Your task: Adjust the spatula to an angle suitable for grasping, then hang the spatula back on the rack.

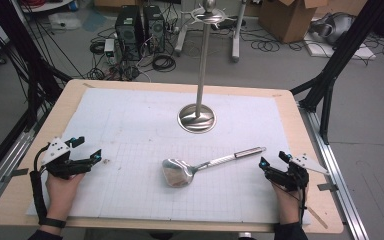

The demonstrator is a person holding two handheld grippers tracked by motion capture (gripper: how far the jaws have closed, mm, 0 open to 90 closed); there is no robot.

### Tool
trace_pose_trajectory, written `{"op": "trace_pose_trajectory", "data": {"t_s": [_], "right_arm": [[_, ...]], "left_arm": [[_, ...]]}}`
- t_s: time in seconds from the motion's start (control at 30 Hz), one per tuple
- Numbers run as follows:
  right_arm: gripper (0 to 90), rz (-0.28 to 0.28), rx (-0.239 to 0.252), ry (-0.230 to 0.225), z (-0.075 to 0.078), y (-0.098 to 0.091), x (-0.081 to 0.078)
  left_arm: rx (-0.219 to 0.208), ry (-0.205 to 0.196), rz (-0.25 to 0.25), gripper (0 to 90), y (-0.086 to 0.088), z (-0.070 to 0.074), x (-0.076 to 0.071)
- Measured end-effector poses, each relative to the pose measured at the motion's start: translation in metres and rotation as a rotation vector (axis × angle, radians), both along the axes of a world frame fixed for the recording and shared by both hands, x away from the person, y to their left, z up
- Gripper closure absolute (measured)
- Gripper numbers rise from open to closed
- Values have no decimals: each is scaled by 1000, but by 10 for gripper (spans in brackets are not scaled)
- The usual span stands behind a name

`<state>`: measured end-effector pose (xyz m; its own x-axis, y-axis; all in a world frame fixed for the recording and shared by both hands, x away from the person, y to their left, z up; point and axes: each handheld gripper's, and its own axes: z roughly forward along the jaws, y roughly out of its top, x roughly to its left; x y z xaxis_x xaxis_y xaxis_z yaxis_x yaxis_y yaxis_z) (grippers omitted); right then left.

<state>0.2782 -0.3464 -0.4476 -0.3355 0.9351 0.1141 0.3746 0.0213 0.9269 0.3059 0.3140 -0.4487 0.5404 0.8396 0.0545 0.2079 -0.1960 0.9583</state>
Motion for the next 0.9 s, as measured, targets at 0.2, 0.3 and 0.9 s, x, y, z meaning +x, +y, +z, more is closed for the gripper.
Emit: {"op": "trace_pose_trajectory", "data": {"t_s": [0.2, 0.3, 0.9], "right_arm": [[195, 0, -3, 5, 0, 1, 0], [195, 0, 1, 1, 0, 0, 0], [195, 2, 3, 0, 0, 0, 1]], "left_arm": [[6, -3, -3, 188, 0, 0, 0], [6, -1, -3, 188, 0, 0, 0], [-35, 15, 13, 186, 4, 1, 1]]}}
